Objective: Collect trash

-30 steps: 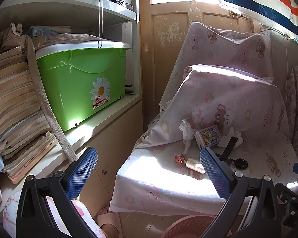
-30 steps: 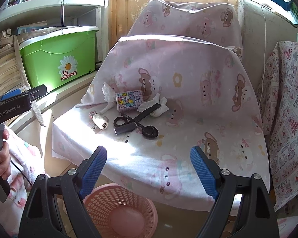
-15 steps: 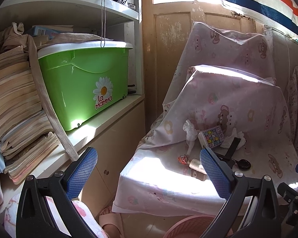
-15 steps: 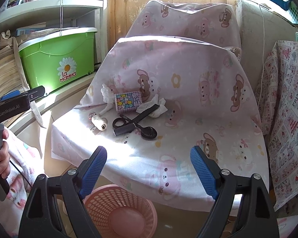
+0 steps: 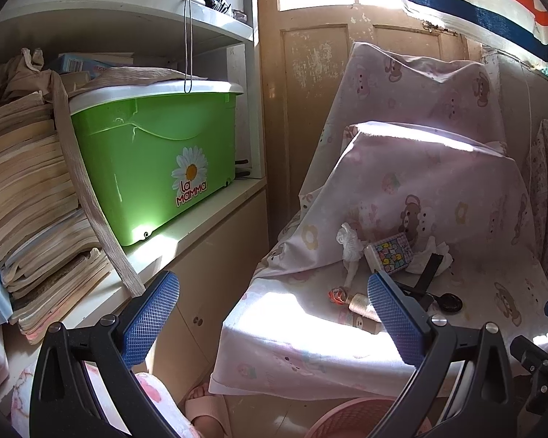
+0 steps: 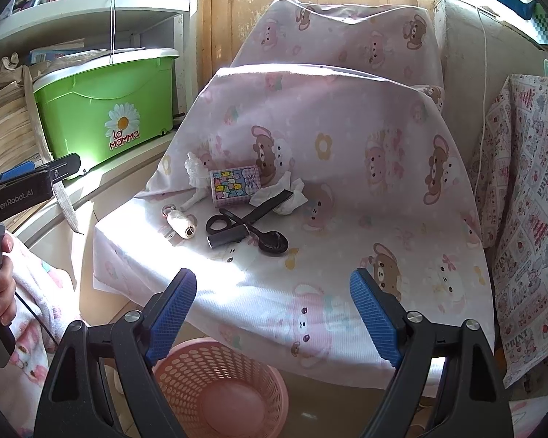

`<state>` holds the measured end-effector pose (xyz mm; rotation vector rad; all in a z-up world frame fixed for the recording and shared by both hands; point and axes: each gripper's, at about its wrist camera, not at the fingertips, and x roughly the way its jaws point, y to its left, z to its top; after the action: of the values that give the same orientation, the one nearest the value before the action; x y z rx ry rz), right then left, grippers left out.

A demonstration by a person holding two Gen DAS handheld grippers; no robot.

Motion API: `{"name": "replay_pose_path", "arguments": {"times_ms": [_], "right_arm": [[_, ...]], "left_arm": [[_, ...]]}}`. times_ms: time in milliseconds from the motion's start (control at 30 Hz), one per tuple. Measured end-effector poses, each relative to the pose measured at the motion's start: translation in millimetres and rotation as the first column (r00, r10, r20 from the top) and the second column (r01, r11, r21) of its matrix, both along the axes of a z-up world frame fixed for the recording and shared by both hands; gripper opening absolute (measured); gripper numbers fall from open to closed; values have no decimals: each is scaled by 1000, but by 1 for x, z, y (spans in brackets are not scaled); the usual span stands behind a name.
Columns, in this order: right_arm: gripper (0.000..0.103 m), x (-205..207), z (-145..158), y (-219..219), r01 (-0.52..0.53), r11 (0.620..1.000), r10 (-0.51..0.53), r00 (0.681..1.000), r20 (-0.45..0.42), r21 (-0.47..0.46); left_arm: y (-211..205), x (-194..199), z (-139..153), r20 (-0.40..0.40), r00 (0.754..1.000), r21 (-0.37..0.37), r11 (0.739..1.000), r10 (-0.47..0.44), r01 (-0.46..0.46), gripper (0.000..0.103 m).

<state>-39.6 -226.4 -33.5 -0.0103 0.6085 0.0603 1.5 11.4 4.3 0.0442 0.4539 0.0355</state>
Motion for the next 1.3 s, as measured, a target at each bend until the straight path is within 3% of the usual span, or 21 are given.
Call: {"name": "replay_pose_path", "arguments": {"times_ms": [700, 1033, 1300], "right_arm": [[87, 0, -1, 1, -11, 1000, 11, 1000, -6, -4], [88, 2, -7, 4, -20, 1000, 20, 999, -32, 6], [88, 6, -11, 0, -8, 999, 11, 998, -59, 47]], "left_arm": [[-2, 1, 0, -14, 1000, -10, 1000, -15, 15, 102], [-16, -3, -4, -7, 998, 42, 997, -57, 57, 102], [-20, -2, -12, -24, 997, 38, 996, -78, 78, 102]]}}
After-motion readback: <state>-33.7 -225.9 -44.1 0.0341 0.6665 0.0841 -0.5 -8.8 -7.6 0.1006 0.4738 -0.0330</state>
